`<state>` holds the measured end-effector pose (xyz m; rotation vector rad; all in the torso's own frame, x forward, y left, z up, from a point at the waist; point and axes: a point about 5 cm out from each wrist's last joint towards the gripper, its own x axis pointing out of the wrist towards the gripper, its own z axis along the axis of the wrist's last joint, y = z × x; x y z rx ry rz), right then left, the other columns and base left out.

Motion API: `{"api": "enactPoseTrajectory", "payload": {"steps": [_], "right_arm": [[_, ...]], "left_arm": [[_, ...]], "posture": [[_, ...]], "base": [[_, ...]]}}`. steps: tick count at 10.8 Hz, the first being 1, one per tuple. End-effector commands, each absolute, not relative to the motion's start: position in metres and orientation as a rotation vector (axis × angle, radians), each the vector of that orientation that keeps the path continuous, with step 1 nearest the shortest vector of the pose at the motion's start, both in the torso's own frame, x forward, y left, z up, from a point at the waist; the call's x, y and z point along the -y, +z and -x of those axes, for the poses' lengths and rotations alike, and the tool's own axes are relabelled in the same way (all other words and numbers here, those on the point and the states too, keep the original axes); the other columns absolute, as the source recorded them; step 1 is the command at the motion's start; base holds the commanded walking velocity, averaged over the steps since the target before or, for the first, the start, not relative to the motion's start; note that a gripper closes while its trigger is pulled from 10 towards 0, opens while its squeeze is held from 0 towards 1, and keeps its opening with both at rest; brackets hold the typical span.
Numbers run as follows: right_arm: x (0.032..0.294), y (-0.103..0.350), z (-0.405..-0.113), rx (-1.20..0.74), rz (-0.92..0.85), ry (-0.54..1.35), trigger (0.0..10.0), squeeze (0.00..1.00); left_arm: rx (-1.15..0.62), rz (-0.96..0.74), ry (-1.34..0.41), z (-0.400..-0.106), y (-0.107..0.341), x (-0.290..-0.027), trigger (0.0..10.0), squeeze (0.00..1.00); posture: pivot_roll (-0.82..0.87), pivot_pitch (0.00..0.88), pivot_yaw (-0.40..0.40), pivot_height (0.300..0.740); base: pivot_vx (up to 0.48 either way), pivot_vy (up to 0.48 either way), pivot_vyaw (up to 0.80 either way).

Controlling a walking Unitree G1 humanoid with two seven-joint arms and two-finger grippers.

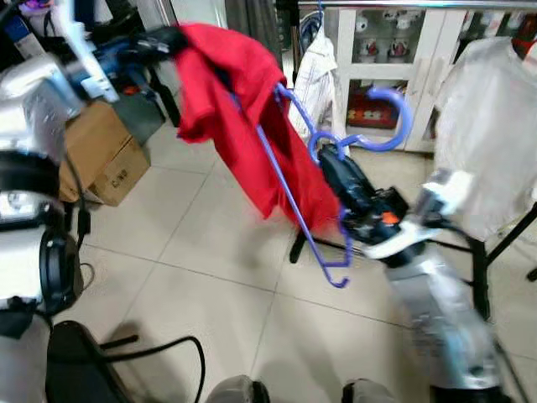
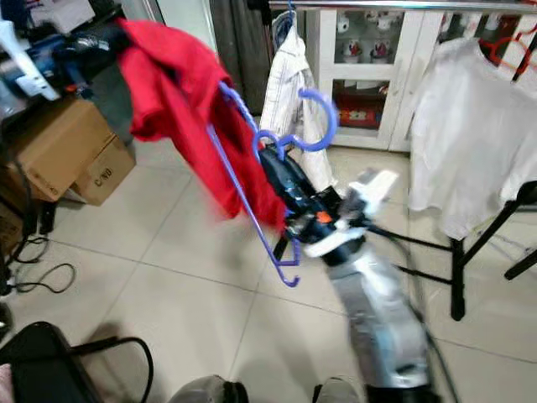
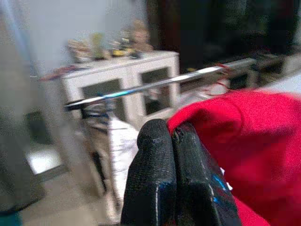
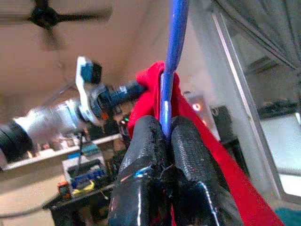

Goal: Hang hanger

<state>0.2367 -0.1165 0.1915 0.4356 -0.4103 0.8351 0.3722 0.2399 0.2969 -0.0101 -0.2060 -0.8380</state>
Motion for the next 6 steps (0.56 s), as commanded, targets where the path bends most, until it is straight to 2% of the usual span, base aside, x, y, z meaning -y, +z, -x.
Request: {"api": "enactPoseTrajectory", "payload": {"steps": [1,4,6], "right_arm": [[0.118,0.201,-0.234,0.437,-0.467,0.865,0.0,0.00],[0.127,0.201,-0.222,0.354,-0.448,0.970,0.0,0.00],[0.131,0.204,-0.226,0.335,-0.378,0.969,0.0,0.00]], "left_arm": [[0.242,0.006,-0.757,-0.369,0.299,-0.254,0.0,0.00],[0.260,0.013,-0.628,-0.368,0.290,-0.267,0.0,0.00],[0.286,0.039,-0.697,-0.367,0.294,-0.259,0.0,0.00]], "posture": [[-0.06,0.000,0.127,0.740],[-0.08,0.000,0.108,0.740],[-0.08,0.000,0.106,0.740]], "base": [[0.000,0.000,0.00],[0.000,0.000,0.00],[0.000,0.000,0.00]]}}
